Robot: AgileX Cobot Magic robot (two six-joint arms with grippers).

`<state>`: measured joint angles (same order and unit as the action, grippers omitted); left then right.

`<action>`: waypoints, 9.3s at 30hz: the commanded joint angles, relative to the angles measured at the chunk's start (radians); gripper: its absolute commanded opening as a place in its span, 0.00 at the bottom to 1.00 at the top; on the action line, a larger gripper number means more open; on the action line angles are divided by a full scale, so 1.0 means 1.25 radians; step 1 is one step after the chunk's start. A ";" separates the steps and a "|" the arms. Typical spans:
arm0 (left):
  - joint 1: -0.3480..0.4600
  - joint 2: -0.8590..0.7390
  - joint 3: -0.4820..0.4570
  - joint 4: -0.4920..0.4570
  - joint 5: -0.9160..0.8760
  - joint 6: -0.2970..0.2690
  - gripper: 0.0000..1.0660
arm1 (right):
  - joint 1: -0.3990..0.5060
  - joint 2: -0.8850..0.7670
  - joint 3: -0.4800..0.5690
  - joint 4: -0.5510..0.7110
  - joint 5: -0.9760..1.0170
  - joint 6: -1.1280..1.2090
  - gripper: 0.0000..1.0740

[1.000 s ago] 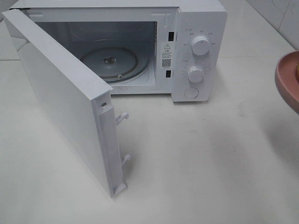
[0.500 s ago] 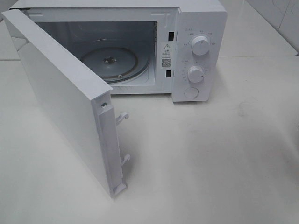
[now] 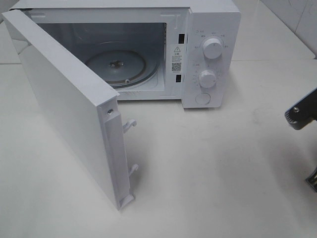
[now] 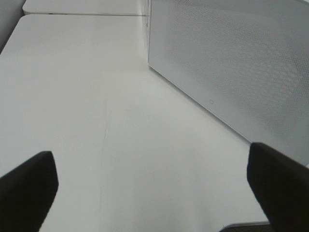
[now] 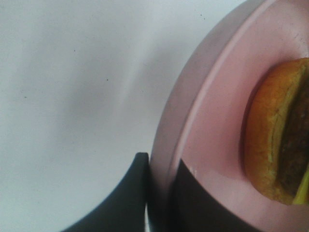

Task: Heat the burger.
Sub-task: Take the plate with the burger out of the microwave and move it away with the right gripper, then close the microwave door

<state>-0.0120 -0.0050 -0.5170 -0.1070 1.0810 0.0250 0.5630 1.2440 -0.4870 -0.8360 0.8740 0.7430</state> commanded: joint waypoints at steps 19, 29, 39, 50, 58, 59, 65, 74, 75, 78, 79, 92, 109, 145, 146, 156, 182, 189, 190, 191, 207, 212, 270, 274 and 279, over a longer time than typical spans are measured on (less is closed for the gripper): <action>0.002 -0.004 0.001 -0.002 -0.009 -0.001 0.94 | -0.003 0.278 -0.062 -0.048 0.040 0.339 0.03; 0.002 -0.004 0.001 -0.002 -0.009 -0.001 0.94 | -0.003 0.395 -0.062 -0.048 -0.055 0.454 0.04; 0.002 -0.004 0.001 -0.002 -0.009 -0.001 0.94 | -0.003 0.486 -0.062 -0.053 -0.086 0.482 0.07; 0.002 -0.004 0.001 -0.002 -0.009 -0.001 0.94 | -0.002 0.493 -0.062 -0.038 -0.112 0.436 0.41; 0.002 -0.004 0.001 -0.002 -0.009 -0.001 0.94 | -0.002 0.478 -0.062 -0.002 -0.114 0.376 0.46; 0.002 -0.004 0.001 -0.002 -0.009 -0.001 0.94 | -0.002 0.448 -0.062 0.000 -0.114 0.365 0.46; 0.002 -0.004 0.001 -0.002 -0.009 -0.001 0.94 | -0.002 0.311 -0.062 0.029 -0.118 0.285 0.47; 0.002 -0.004 0.001 -0.002 -0.009 -0.001 0.94 | -0.002 0.139 -0.062 0.121 -0.119 0.128 0.56; 0.002 -0.004 0.001 -0.002 -0.009 -0.001 0.94 | -0.002 0.102 -0.062 0.152 -0.122 0.080 0.62; 0.002 -0.004 0.001 -0.002 -0.009 -0.001 0.94 | -0.002 0.039 -0.062 0.202 -0.122 -0.008 0.69; 0.002 -0.004 0.001 -0.002 -0.009 -0.001 0.94 | -0.002 0.039 -0.062 0.202 -0.122 -0.008 0.69; 0.002 -0.004 0.001 -0.002 -0.009 -0.001 0.94 | -0.002 -0.242 -0.062 0.483 -0.028 -0.374 0.71; 0.002 -0.004 0.001 -0.002 -0.009 -0.001 0.94 | -0.002 -0.517 -0.062 0.559 0.162 -0.400 0.71; 0.002 -0.004 0.001 -0.002 -0.009 -0.001 0.94 | -0.339 -1.023 -0.009 0.643 0.098 -0.534 0.71; 0.002 -0.004 0.001 -0.002 -0.009 -0.001 0.94 | -0.339 -1.023 -0.009 0.643 0.098 -0.534 0.71; 0.002 -0.004 0.001 -0.002 -0.009 -0.001 0.94 | -0.339 -1.022 -0.009 0.643 0.098 -0.533 0.70; 0.002 -0.004 0.001 0.000 -0.009 -0.001 0.94 | -0.338 -1.022 -0.009 0.643 0.098 -0.533 0.70; 0.002 -0.004 0.001 0.000 -0.009 -0.001 0.94 | -0.338 -1.022 -0.009 0.643 0.098 -0.533 0.70; 0.002 -0.004 0.001 0.000 -0.009 -0.001 0.94 | -0.338 -1.022 -0.009 0.643 0.098 -0.533 0.70; 0.002 -0.004 0.001 0.000 -0.009 -0.001 0.94 | -0.338 -1.022 -0.009 0.643 0.098 -0.533 0.70; 0.002 -0.004 -0.004 -0.005 -0.015 -0.006 0.92 | -0.338 -1.022 -0.009 0.643 0.098 -0.533 0.70; 0.002 0.001 -0.036 -0.006 -0.058 -0.006 0.86 | -0.338 -1.022 -0.009 0.643 0.098 -0.533 0.70; -0.167 1.011 0.195 0.228 -1.438 -0.249 0.00 | -0.338 -1.022 -0.009 0.643 0.098 -0.533 0.70; -0.226 1.061 0.190 0.183 -1.481 -0.232 0.00 | -0.338 -1.022 -0.009 0.643 0.098 -0.533 0.70; -0.331 1.123 0.163 0.080 -1.502 -0.150 0.00 | -0.338 -1.022 -0.009 0.643 0.098 -0.533 0.70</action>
<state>-0.3900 1.3860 -0.2960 0.0470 -0.7640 -0.2030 0.1460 -0.0030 -0.5000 -0.0340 1.0040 0.0850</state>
